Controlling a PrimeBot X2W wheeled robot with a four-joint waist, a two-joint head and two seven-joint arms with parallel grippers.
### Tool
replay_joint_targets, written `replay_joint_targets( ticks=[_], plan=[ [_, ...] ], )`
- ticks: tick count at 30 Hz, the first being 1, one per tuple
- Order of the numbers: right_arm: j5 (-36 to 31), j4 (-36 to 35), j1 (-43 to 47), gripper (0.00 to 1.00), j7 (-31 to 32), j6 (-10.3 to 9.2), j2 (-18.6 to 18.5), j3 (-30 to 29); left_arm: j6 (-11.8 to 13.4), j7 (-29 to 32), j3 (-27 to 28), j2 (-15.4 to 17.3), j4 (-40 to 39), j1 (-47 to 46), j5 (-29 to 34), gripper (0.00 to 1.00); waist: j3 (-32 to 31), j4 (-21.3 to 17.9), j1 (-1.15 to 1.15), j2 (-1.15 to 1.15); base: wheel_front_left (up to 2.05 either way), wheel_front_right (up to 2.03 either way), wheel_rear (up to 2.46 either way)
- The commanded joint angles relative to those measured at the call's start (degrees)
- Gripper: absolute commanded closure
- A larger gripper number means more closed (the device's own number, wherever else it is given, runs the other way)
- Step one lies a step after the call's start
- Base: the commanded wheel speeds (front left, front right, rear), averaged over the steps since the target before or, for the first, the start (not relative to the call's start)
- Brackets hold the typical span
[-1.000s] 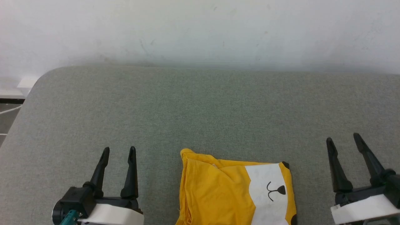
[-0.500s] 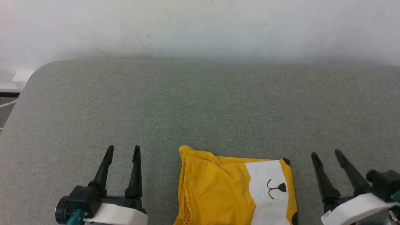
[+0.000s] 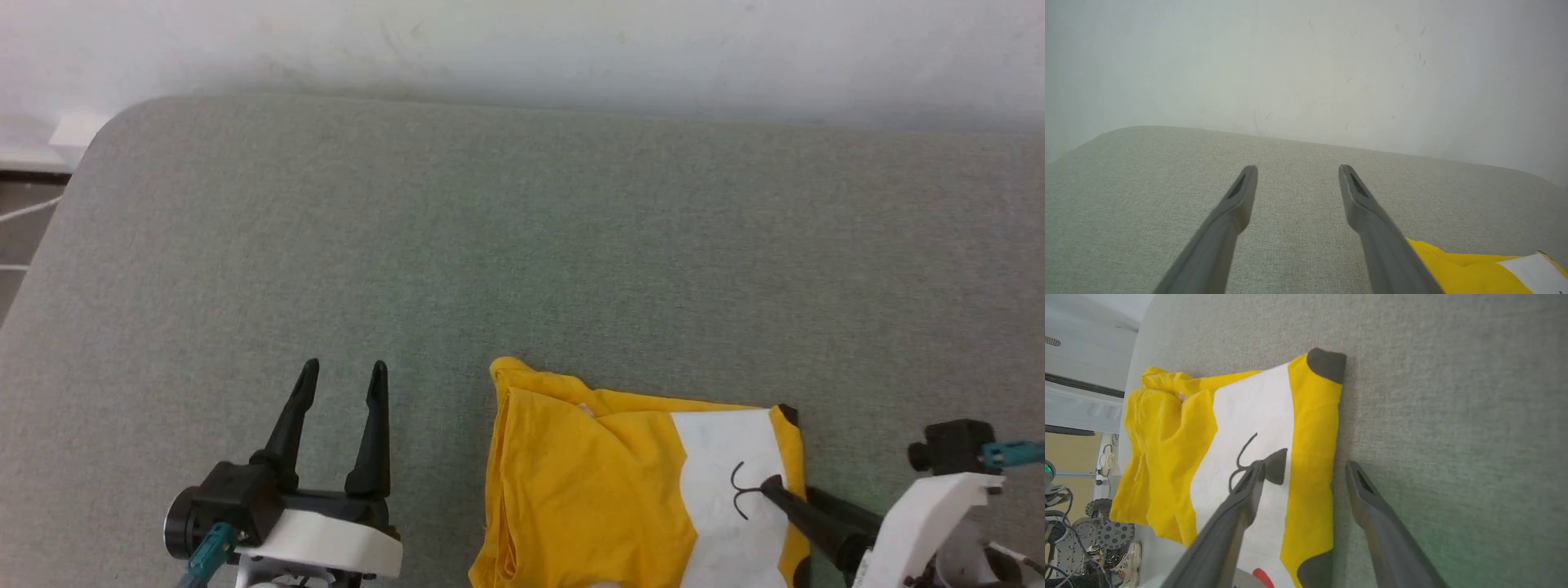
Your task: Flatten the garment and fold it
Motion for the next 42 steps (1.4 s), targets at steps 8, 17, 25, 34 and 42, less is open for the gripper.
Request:
replay_joint_targets(
  ticks=[8,17,25,34,42],
  plan=[
    [0.3,7.1,-4.2,0.0,4.4,-0.04,2.4,3.8,0.2,-0.3,-0.6,-0.1,0.7,-1.6,0.3,0.0,1.9,2.3,0.0,0.0,0.0,0.0,0.0],
    [-4.7,8.0,-7.6,1.0,0.0,-0.04,-2.0,9.4,0.6,-0.3,-2.4,-0.1,0.4,-2.7,-0.1,0.0,1.1,-0.8,0.0,0.0,0.0,0.0,0.0],
    [-15.3,4.0,-16.7,1.0,-2.9,-0.04,-15.8,18.4,0.7,-0.3,-5.9,-0.1,0.2,-4.5,-0.3,0.0,2.6,-10.8,0.0,0.0,0.0,0.0,0.0],
    [-18.8,6.4,-28.6,1.0,-7.5,-0.04,-32.6,26.6,0.4,-0.3,-9.1,-0.1,0.5,-10.8,1.0,0.0,9.9,-19.8,0.0,0.0,0.0,0.0,0.0],
    [-17.7,16.1,-34.2,1.0,-16.9,-0.04,-38.5,25.5,-0.4,-0.3,-10.0,-0.1,-0.9,-15.6,3.0,0.0,16.3,-21.5,0.0,0.0,0.0,0.0,0.0]
  ],
)
